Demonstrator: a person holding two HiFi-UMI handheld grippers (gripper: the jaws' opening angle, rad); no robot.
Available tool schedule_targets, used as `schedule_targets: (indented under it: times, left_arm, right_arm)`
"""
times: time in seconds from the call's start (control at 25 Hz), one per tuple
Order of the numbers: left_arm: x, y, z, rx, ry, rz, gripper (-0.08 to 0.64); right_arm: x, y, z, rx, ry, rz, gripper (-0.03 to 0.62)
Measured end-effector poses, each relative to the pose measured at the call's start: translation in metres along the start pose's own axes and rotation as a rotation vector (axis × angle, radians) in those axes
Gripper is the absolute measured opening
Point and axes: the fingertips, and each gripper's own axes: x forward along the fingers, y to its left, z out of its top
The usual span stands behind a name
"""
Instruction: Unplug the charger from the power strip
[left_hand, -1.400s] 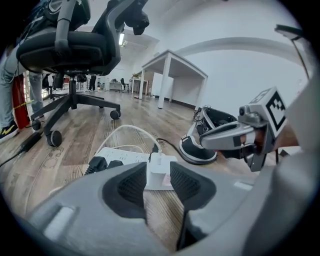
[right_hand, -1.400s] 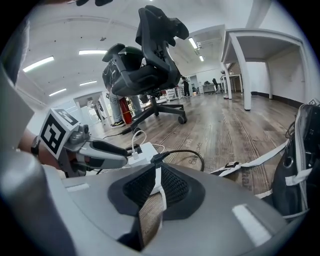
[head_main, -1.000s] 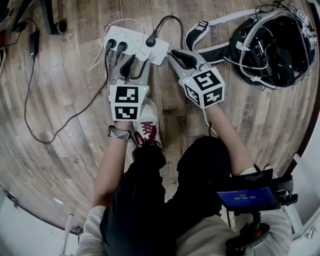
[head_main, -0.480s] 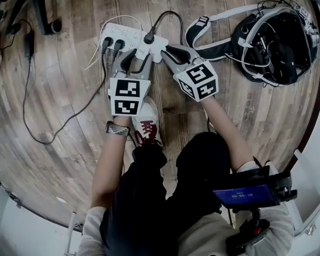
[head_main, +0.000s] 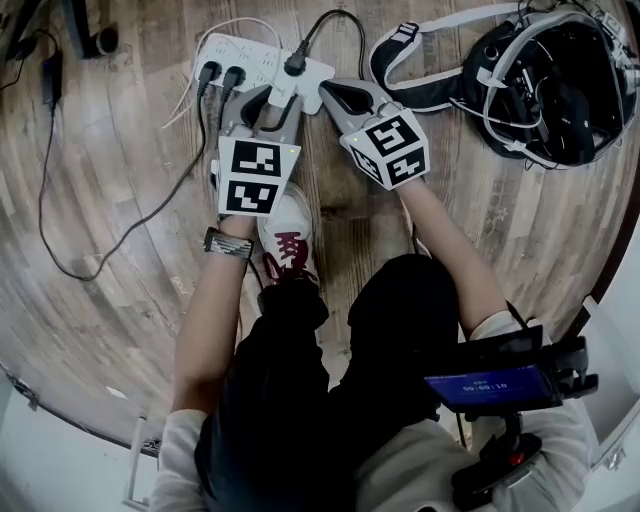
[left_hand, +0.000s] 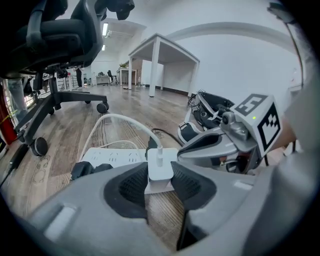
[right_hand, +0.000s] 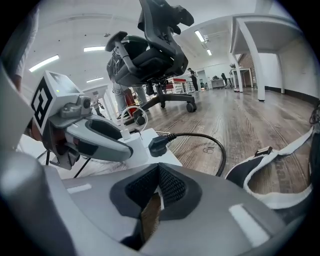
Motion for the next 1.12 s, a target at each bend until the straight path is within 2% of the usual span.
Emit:
schedule_targets:
  times: [0.28,0.56,0.72,0.88,1.04,1.12]
  left_arm:
    - [-0.0007,-0.0008,0.0007,-0.013,-0.046,0.033,0.14]
    - [0.0008,0.0,0.0005,-0.034,0.0,0.038,0.14]
    - [0.0008,0.001,-0.0009,-0.059,-0.007,0.045,0.141]
    - [0.0006,0.0009,-0.0027,-0.117,-0.025,0.033,0.143]
    - [-0.001,0.004,-0.0009,-0.251,-0.063,-0.005,0.152]
    - [-0.0017,0.0048,-0.0012,-0.292,-0.075,-0.02,0.155]
  right_arm:
    - [0.0035,0.0018,0.0015,0.017,0.013,0.024,-0.002]
    - [0.0045,0.0018,0.002,-0.001,0.001,-0.008,-0.002]
    - [0.0053,0.0027,0.0014,-0.01,-0.015,-0.003,-0.002]
    - [0.0056,0.0039,-0.0002,-0.014,-0.018,-0.004,-0.002]
    - [0.0051,0.0028,0.002,-0.005,-0.016,-0.001,-0.002]
    - [0.005,0.003,0.0019,-0.007,-0.016,-0.001,-0.002]
